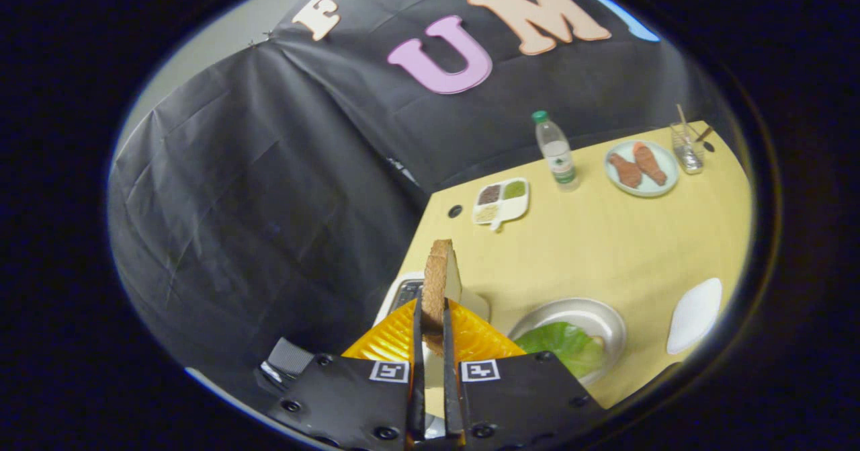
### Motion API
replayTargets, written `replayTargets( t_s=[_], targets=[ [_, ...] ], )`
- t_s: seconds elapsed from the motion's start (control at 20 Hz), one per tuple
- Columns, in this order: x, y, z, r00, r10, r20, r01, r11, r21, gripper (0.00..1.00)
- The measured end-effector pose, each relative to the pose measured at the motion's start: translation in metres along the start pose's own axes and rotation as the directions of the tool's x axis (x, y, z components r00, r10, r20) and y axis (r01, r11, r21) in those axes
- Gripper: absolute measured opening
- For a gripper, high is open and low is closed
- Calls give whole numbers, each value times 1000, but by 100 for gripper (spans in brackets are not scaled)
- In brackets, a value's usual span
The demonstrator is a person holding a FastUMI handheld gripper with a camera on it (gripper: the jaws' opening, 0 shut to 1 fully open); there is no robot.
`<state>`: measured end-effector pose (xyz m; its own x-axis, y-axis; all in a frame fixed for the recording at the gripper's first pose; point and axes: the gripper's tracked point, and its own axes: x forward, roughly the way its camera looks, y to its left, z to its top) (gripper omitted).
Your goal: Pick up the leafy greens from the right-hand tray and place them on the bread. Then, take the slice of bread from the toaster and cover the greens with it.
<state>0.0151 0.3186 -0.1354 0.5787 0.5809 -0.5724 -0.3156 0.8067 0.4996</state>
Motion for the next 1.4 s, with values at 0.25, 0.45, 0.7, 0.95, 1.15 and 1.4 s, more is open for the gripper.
replayTargets(
  t_s=[0.25,0.45,0.7,0.95,1.15,1.4],
  targets=[
    [-1,-72,-28,993,-119,-18,120,991,53,14],
    [9,-94,-62,988,-124,-88,133,985,107,14],
    [33,-101,-90,985,-94,-143,114,983,142,14],
    [36,-145,-117,953,-236,-189,249,968,42,14],
    [29,-169,-132,914,-344,-215,333,939,-85,20],
    [26,-196,-145,864,-450,-225,404,887,-223,38]
  ],
)
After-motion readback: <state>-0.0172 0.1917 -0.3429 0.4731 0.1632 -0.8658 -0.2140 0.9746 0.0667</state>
